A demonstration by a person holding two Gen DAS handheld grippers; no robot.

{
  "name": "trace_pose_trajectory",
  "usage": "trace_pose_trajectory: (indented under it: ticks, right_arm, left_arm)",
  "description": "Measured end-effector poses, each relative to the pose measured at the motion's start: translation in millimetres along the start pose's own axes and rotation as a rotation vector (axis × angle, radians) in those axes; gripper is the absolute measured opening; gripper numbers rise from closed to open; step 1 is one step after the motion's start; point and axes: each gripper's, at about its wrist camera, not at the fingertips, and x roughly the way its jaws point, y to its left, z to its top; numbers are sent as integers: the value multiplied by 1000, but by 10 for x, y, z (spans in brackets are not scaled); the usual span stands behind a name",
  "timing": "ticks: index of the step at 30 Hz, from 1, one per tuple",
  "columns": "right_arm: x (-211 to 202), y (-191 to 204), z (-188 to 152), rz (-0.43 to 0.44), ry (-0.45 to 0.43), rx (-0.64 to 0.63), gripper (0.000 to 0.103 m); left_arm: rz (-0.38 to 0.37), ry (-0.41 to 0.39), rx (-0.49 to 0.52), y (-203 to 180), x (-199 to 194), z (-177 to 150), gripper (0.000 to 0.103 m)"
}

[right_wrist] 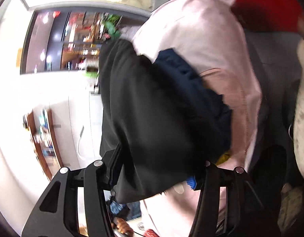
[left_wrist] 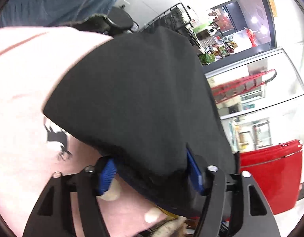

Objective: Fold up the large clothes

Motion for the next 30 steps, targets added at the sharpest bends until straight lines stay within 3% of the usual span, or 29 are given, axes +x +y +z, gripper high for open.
trace_pose_trajectory:
  ticks: [5,6,8,10,11,15,18,20,23,30]
  right_arm:
    - [-405,-308,29,-298,-123,112,67]
    - [-491,-210,7,-399,-161,71,67]
    - [-543,123,-21,-500,-213,-111,67]
    - [-442,518,-116,-582,-208,-318,68]
    - [-333,750,-210,-608,-187,-437,68]
    - [87,1458,-784,-597,-64,-804,81]
    - [334,1771,-1258,-596,46,-1000,86]
    - [468,1851,-1480,-609,102,-1074,86]
    - [634,1880,-1738,-637,193,-1137,86]
    - [785,1732,-1837,-731,241,-1194,86]
  left_arm:
    - [102,-26,50,31,-171,39,69]
    - [147,-44,74,-4,-236,34,70]
    - [248,-92,144,-147,-366,0,81]
    - [346,-137,262,-403,-442,-92,89]
    - [357,-129,312,-534,-439,-148,94]
    - [339,-23,413,-944,-300,-389,96]
    - [340,35,471,-1209,-267,-565,96]
    - [348,65,528,-1340,-271,-642,96]
    - [466,57,589,-1412,-271,-693,96]
    - [613,94,773,-1597,-155,-955,97]
